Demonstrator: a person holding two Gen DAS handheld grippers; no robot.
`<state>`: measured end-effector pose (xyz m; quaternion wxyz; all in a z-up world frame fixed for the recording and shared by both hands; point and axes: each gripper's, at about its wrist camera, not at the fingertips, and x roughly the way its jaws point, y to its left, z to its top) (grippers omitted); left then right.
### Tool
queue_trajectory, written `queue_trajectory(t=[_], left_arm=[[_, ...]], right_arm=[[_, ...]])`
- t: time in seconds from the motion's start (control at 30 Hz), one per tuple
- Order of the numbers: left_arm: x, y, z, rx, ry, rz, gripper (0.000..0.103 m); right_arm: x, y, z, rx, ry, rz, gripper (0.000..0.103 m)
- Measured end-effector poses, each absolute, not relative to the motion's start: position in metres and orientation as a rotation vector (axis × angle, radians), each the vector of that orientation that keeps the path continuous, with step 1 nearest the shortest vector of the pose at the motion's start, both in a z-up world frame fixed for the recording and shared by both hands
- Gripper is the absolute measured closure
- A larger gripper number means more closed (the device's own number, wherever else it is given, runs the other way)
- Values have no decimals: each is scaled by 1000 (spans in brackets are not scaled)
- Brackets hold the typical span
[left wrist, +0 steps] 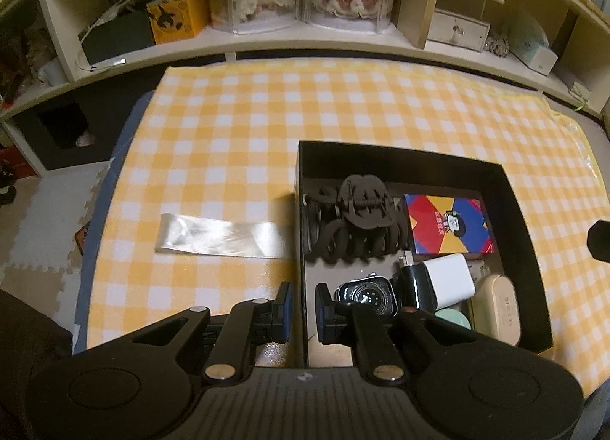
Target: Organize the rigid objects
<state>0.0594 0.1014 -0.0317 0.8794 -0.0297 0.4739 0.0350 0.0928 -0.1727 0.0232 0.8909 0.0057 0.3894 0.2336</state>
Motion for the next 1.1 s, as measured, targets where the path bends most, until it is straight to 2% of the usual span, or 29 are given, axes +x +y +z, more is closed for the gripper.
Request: queue_trajectory(t=[0.03, 0.07, 0.1, 0.13, 0.2, 0.4, 0.47, 0.67, 1.1], left_arm=[[57, 101, -29, -63, 977, 74, 88], [55, 100, -26, -65, 967, 76, 80], [52, 100, -22, -69, 952, 80, 65], [48, 99, -19, -73, 933, 85, 59], [41, 97, -11, -74, 895, 86, 40], [24, 96, 3, -118, 837, 82, 10], [19, 96, 7, -129, 818, 81, 6], [6, 90, 13, -108, 783, 90, 0], [-18, 73, 17, -55, 743, 68, 0]], right_arm=[[92, -174, 23, 13, 806, 485, 0], [91, -176, 23, 13, 802, 483, 0], [91, -178, 23, 10, 798, 481, 0], [90, -180, 23, 5, 792, 479, 0], [87, -183, 23, -3, 782, 472, 0], [81, -191, 20, -16, 768, 459, 0], [79, -193, 19, -19, 765, 458, 0], [72, -198, 17, -33, 756, 448, 0], [55, -213, 11, -67, 753, 416, 0]])
